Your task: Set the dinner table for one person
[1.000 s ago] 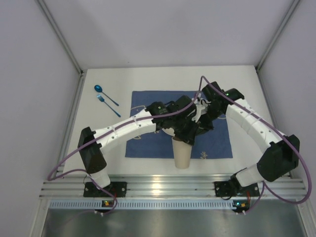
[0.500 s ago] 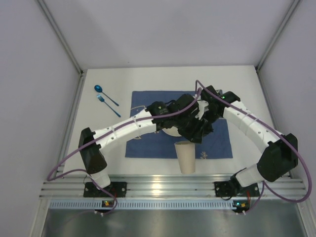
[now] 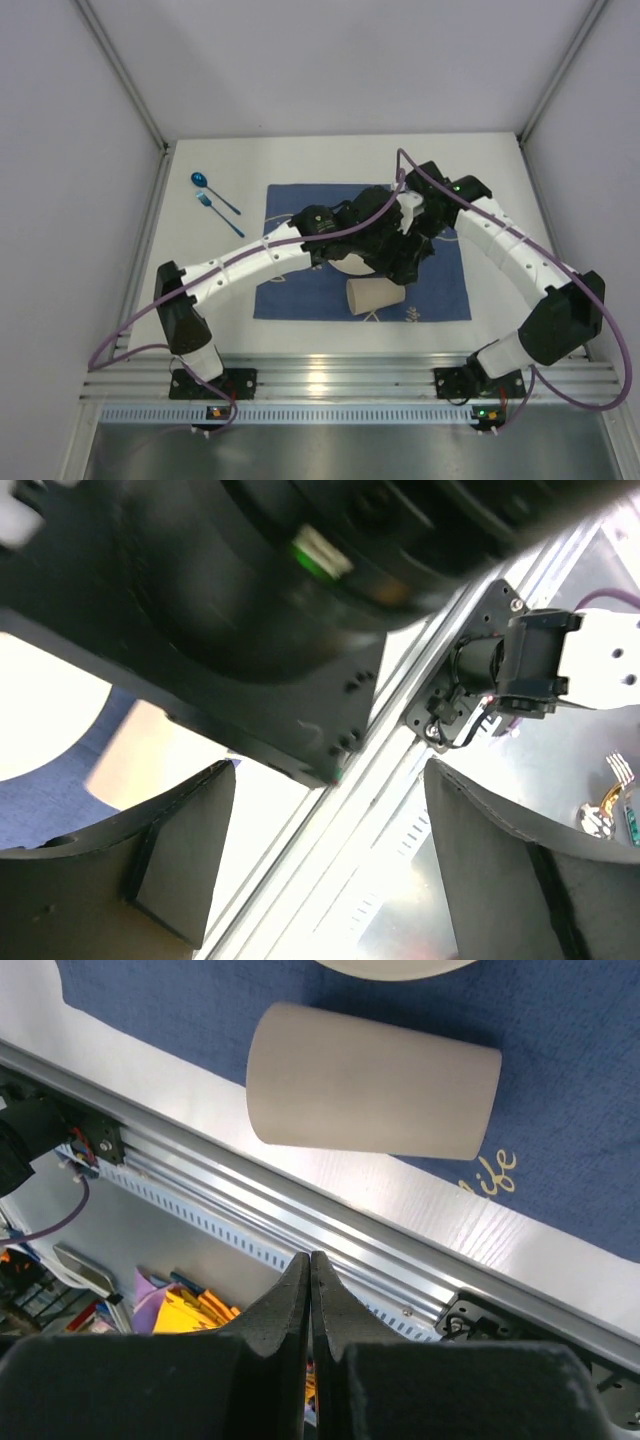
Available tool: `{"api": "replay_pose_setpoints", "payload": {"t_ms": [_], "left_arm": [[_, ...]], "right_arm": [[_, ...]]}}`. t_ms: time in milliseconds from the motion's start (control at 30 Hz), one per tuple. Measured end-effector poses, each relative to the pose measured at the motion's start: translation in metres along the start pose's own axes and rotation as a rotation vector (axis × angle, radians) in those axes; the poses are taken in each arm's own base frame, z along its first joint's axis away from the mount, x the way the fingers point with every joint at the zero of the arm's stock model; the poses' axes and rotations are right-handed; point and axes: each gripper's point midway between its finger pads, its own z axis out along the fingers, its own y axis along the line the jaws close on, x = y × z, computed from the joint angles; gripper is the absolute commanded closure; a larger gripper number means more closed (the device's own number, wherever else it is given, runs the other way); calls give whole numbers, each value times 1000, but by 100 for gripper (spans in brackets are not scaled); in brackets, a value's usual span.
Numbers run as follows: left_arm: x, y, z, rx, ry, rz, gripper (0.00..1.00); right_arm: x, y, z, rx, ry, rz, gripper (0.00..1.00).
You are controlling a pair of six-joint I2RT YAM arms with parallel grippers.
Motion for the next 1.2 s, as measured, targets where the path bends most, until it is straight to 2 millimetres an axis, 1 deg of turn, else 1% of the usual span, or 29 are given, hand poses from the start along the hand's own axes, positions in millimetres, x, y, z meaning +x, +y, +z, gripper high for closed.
{"api": "replay_pose_setpoints", "payload": {"t_ms": [100, 133, 167, 200, 233, 267, 300, 367, 433, 467, 500, 567, 633, 700, 767, 833, 900, 967, 1067, 1200], "left_arm": [[-6, -1, -8, -4, -29, 3, 15], [-8, -1, -11, -8, -43, 5, 13], [-11, -1, -16, -12, -65, 7, 11], [-15, 0, -23, -22, -92, 7, 9], [-18, 2, -31, -33, -124, 5, 6], [-19, 6, -43, -51, -159, 0, 4], [-20, 11, -57, -63, -199, -18, 3], [-16, 22, -83, -78, -273, -56, 2], [-5, 42, -113, -108, -350, -122, 1], [3, 53, -125, -126, -391, -159, 2], [15, 65, -137, -149, -422, -200, 2], [36, 80, -151, -182, -469, -262, 2], [53, 93, -159, -216, -502, -322, 1], [68, 111, -165, -278, -537, -390, 2], [80, 127, -170, -339, -562, -450, 2], [86, 138, -176, -381, -584, -491, 2], [89, 142, -179, -399, -597, -519, 1], [92, 144, -180, -402, -606, -544, 2], [96, 144, -181, -398, -610, -567, 3], [102, 146, -188, -408, -617, -587, 3]], "right_arm": [[-8, 1, -5, 4, -26, -16, 100], [-9, 1, -6, 6, -29, -21, 97], [-8, 0, -6, 6, -26, -21, 87], [-7, 0, -5, 6, -21, -18, 71], [-7, 1, -5, 4, -18, -15, 37], [-6, 2, -4, 2, -15, -16, 24], [-5, 1, -3, 3, -13, -19, 1], [-1, 0, 2, 10, 0, -22, 0], [4, -2, 7, 18, 17, -27, 0], [6, -2, 9, 22, 24, -29, 0], [9, -3, 12, 29, 32, -31, 0], [12, -2, 16, 46, 44, -47, 0], [18, 3, 24, 71, 64, -86, 0], [23, 11, 34, 105, 93, -138, 0], [24, 23, 45, 141, 108, -200, 0], [22, 33, 55, 183, 106, -254, 0], [19, 40, 65, 235, 95, -296, 0], [15, 41, 74, 296, 80, -322, 0], [6, 39, 88, 401, 54, -357, 0], [-4, 29, 107, 552, 28, -409, 0]]}}
